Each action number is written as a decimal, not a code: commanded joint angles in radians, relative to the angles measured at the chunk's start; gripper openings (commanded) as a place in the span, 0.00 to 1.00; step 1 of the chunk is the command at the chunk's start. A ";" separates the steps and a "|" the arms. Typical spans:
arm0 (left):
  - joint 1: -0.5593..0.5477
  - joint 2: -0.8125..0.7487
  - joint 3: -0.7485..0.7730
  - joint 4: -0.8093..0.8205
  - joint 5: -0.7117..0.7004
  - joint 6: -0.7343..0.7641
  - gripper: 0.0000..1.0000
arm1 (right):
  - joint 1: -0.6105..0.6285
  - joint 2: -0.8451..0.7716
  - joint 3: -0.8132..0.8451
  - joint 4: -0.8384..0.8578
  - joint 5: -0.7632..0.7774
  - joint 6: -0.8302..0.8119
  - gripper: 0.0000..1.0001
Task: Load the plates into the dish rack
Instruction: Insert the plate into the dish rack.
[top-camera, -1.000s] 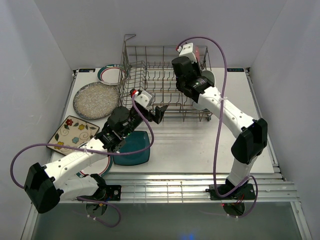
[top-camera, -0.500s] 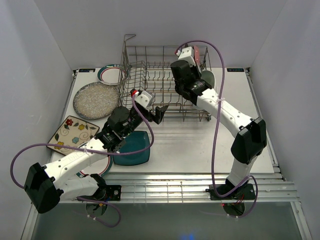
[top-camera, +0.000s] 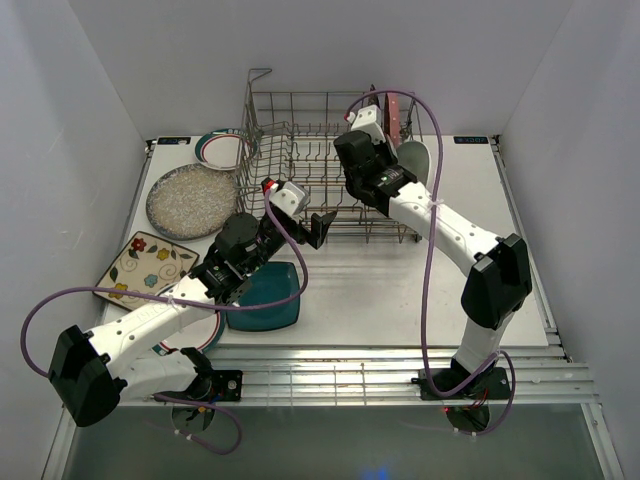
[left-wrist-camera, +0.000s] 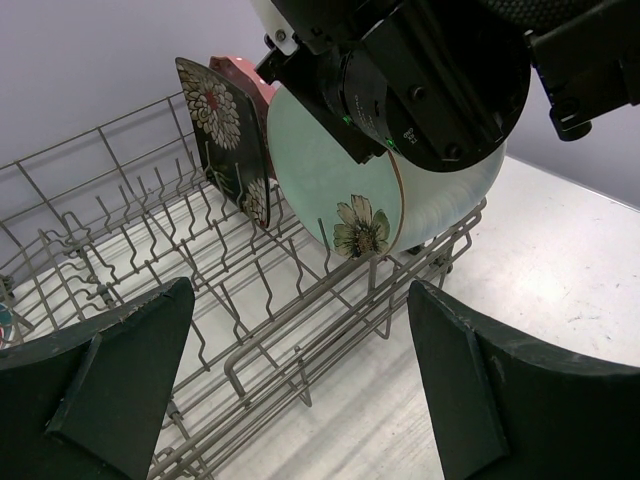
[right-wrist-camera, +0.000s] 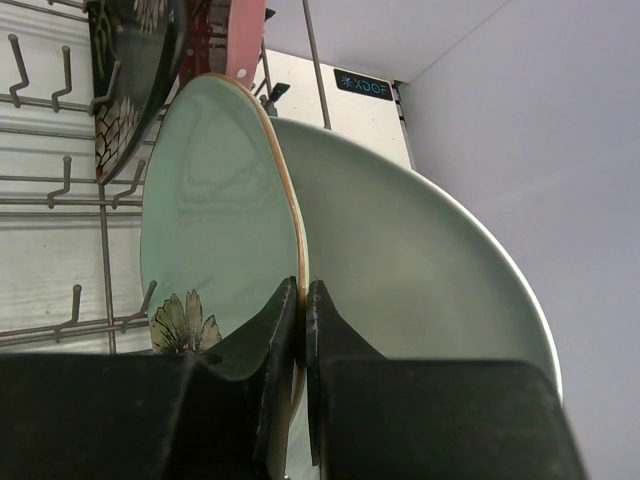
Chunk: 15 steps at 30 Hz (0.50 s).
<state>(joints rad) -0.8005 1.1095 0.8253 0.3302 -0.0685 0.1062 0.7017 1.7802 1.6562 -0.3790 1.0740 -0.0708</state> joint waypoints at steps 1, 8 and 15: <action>0.004 -0.022 -0.003 0.013 0.010 0.000 0.98 | 0.007 -0.042 0.031 0.074 0.075 0.025 0.08; 0.004 -0.016 -0.002 0.012 0.012 0.001 0.98 | 0.004 -0.028 0.034 0.074 0.073 0.028 0.08; 0.004 -0.019 -0.003 0.010 0.015 0.001 0.98 | -0.001 -0.013 0.020 0.074 0.061 0.048 0.08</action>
<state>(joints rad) -0.8005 1.1095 0.8253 0.3302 -0.0666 0.1062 0.7044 1.7824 1.6562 -0.3946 1.0737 -0.0513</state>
